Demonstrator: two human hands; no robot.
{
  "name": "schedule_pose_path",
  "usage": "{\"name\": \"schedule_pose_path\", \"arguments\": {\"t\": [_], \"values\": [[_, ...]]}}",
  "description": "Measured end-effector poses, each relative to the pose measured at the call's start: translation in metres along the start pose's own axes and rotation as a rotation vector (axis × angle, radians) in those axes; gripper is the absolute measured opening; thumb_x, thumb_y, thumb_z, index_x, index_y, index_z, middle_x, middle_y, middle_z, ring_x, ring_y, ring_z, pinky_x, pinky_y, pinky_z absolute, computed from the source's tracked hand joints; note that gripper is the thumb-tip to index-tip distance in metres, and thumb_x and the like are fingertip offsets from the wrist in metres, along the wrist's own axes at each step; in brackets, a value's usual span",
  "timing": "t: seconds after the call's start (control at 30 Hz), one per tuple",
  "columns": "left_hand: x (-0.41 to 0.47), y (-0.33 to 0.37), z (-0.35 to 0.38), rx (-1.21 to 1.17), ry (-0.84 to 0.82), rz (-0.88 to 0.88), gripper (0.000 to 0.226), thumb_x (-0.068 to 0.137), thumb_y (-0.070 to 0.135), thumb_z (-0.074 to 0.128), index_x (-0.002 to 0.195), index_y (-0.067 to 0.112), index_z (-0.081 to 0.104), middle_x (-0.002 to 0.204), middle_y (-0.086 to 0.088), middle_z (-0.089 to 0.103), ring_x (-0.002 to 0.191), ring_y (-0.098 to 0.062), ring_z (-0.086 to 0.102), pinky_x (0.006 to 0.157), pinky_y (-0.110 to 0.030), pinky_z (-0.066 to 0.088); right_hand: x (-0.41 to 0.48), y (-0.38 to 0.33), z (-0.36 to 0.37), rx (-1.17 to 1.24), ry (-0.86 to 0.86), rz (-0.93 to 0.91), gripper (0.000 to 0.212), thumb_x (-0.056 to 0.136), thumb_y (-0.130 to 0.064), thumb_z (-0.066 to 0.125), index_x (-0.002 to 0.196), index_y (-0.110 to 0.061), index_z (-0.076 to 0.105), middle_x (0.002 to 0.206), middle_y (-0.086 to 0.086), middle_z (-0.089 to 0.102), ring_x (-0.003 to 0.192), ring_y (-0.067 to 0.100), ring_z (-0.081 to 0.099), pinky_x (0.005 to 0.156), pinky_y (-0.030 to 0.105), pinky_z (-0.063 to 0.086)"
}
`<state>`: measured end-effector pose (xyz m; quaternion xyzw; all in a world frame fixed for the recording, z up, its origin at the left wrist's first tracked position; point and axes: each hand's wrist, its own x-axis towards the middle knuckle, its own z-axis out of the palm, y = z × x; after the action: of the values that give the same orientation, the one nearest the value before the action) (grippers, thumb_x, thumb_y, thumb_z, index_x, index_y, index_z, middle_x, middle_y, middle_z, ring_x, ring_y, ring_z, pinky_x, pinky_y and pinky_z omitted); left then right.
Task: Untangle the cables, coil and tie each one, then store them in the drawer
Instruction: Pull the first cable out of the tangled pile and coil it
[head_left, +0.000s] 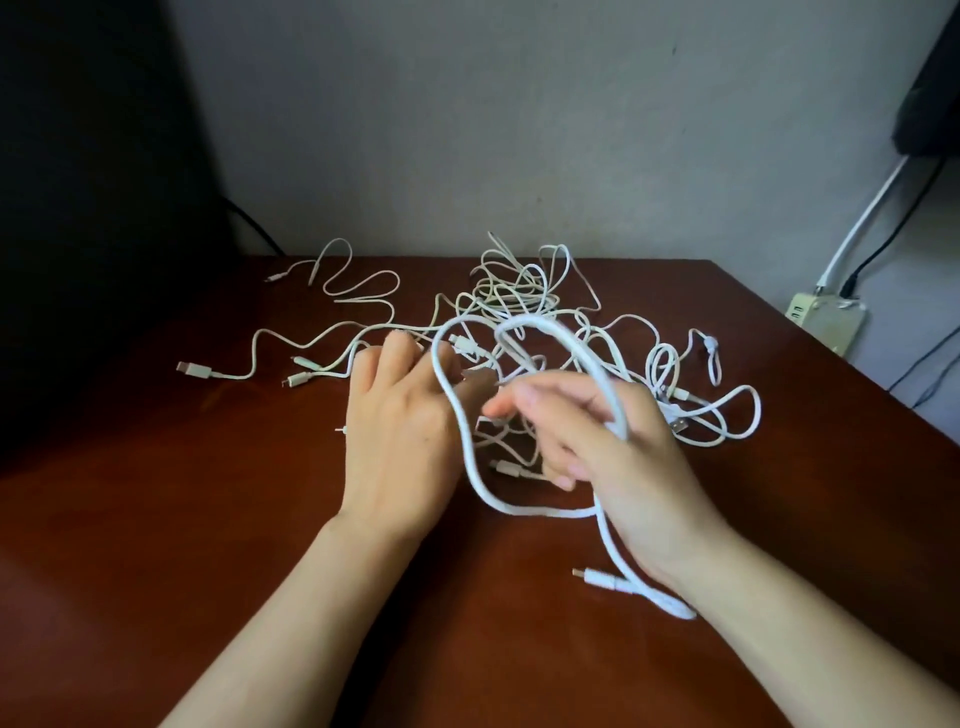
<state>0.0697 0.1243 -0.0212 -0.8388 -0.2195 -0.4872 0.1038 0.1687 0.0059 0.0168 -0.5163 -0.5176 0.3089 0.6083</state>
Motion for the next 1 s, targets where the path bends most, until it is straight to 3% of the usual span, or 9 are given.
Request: {"name": "schedule_pose_path", "arguments": {"t": [0.1,0.2,0.3,0.43,0.57,0.7,0.77,0.87,1.0], "values": [[0.004,0.01,-0.008,0.046,0.003,0.109,0.017,0.083,0.014,0.054,0.069,0.016,0.061,0.07,-0.005,0.054,0.076,-0.023,0.032,0.067,-0.035,0.024,0.007,0.008,-0.005,-0.021,0.178,0.15,0.038,0.073,-0.049,0.062,0.064,-0.013,0.071,0.045,-0.006,0.026,0.042,0.011,0.026,0.052,0.033,0.022],[0.005,0.023,-0.009,0.014,-0.014,0.188,0.015,0.083,0.012,0.056,0.071,0.014,0.065,0.071,-0.005,0.056,0.078,-0.022,0.033,0.069,-0.034,0.025,0.009,0.008,-0.005,-0.08,0.266,0.159,0.045,0.064,-0.056,0.073,0.055,-0.012,0.063,0.043,-0.008,0.029,0.042,0.008,0.028,0.051,0.023,0.026],[0.002,0.033,-0.009,0.009,-0.024,0.233,0.009,0.079,0.008,0.064,0.072,0.01,0.068,0.072,-0.006,0.056,0.078,-0.023,0.034,0.069,-0.034,0.026,0.008,0.011,-0.008,-0.071,0.28,0.133,0.065,0.058,-0.054,0.083,0.069,0.005,0.057,0.053,0.003,0.039,0.052,0.012,0.039,0.052,0.021,0.033],[-0.002,0.041,-0.006,-0.022,-0.052,0.233,0.013,0.081,0.006,0.062,0.089,0.007,0.073,0.079,-0.01,0.06,0.08,-0.024,0.035,0.072,-0.033,0.027,0.01,0.013,-0.009,-0.123,0.248,0.173,0.059,0.053,-0.059,0.08,0.08,-0.009,0.069,0.068,0.019,0.056,0.066,0.019,0.055,0.063,0.033,0.047],[-0.001,0.04,-0.006,-0.086,-0.039,0.226,0.013,0.081,0.007,0.06,0.089,0.008,0.071,0.079,-0.008,0.057,0.078,-0.024,0.034,0.071,-0.033,0.026,0.01,0.01,-0.011,-0.048,0.216,0.19,0.054,0.054,-0.043,0.086,0.103,-0.024,0.07,0.074,-0.005,0.061,0.074,0.007,0.062,0.065,0.015,0.048],[0.0,0.033,-0.002,0.004,-0.054,0.218,0.01,0.082,0.009,0.055,0.084,0.012,0.064,0.077,-0.005,0.054,0.078,-0.025,0.035,0.072,-0.035,0.027,0.015,0.012,-0.017,-0.182,0.31,0.095,0.058,0.059,-0.026,0.065,0.115,-0.042,0.057,0.09,-0.017,0.054,0.068,0.004,0.048,0.067,0.017,0.044],[0.0,0.027,0.0,-0.005,-0.048,0.147,0.01,0.085,0.017,0.062,0.088,0.019,0.071,0.077,-0.002,0.056,0.077,-0.024,0.037,0.072,-0.035,0.027,0.018,0.013,-0.02,-0.226,0.378,0.007,0.067,0.06,-0.019,0.06,0.123,-0.04,0.053,0.091,-0.026,0.059,0.071,-0.001,0.05,0.067,0.016,0.045],[0.001,0.018,0.002,-0.125,0.006,0.014,0.019,0.089,0.029,0.062,0.104,0.028,0.074,0.086,0.004,0.064,0.08,-0.022,0.044,0.075,-0.034,0.029,0.02,0.013,-0.025,-0.255,0.474,-0.103,0.075,0.064,-0.012,0.06,0.136,-0.029,0.047,0.108,-0.018,0.062,0.083,-0.003,0.061,0.064,0.017,0.048],[0.002,0.009,0.003,-0.359,0.055,-0.237,0.02,0.09,0.032,0.059,0.103,0.027,0.073,0.099,0.011,0.066,0.085,-0.015,0.052,0.076,-0.04,0.044,0.022,0.016,-0.036,-0.278,0.558,-0.176,0.08,0.076,0.017,0.058,0.141,-0.026,0.038,0.128,-0.007,0.051,0.083,0.013,0.068,0.053,0.01,0.043]]}}
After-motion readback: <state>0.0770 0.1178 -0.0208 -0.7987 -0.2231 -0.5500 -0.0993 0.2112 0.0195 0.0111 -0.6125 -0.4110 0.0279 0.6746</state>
